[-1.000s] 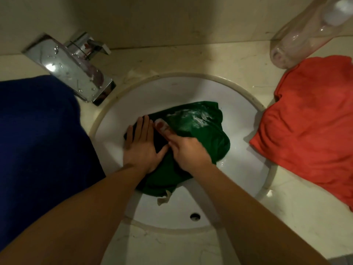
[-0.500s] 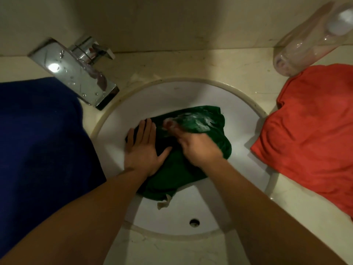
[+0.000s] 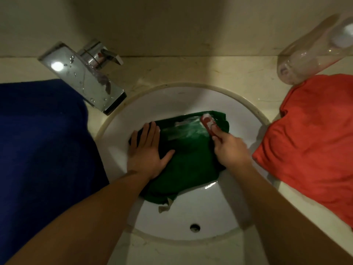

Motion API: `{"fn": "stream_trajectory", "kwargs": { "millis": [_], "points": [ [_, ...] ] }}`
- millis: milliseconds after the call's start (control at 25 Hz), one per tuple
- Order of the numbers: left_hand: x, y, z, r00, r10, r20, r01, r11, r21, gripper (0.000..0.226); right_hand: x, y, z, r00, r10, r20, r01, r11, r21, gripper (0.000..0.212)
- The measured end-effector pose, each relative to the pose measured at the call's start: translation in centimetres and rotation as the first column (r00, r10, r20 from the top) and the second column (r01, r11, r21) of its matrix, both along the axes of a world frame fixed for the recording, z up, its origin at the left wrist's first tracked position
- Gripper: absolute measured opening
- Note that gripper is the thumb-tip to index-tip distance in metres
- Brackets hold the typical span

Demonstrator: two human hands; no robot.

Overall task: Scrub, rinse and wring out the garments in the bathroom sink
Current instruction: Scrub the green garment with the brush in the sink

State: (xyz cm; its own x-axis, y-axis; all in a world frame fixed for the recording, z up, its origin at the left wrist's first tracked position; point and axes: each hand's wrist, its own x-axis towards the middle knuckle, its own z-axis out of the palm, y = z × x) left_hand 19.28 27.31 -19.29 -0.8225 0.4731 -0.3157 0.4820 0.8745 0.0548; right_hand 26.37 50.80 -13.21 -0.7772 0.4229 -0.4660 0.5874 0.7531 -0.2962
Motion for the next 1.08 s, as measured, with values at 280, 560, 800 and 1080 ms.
{"fn": "stream_trajectory", "kwargs": {
  "millis": [280, 560, 800, 1080],
  "points": [
    [1.2, -2.8, 3.0, 0.997, -0.05, 0.054, 0.064, 0.95, -0.306, 0.095, 2.2, -4.5, -0.5, 0.979, 0.072, -0.191, -0.117, 0.966, -0.231, 0.043],
    [0.5, 1.1, 1.5, 0.993, -0.115, 0.015, 0.115, 0.993, 0.0, 0.076, 0.3, -4.5, -0.9, 0.927, 0.065, -0.37, -0.164, 0.956, -0.244, 0.043],
    [0.2, -0.1, 0.2, 0.992, -0.112, 0.056, 0.107, 0.991, 0.085, 0.07, 0.2, 2.6, -1.6, 0.994, 0.068, -0.087, -0.072, 0.996, -0.05, 0.044],
    [0.6, 0.0, -0.1, 0.997, -0.077, -0.018, 0.079, 0.995, 0.069, 0.072, -0.1, -3.9, -1.4, 0.915, 0.307, -0.263, -0.356, 0.92, -0.163, 0.051]
  ]
}}
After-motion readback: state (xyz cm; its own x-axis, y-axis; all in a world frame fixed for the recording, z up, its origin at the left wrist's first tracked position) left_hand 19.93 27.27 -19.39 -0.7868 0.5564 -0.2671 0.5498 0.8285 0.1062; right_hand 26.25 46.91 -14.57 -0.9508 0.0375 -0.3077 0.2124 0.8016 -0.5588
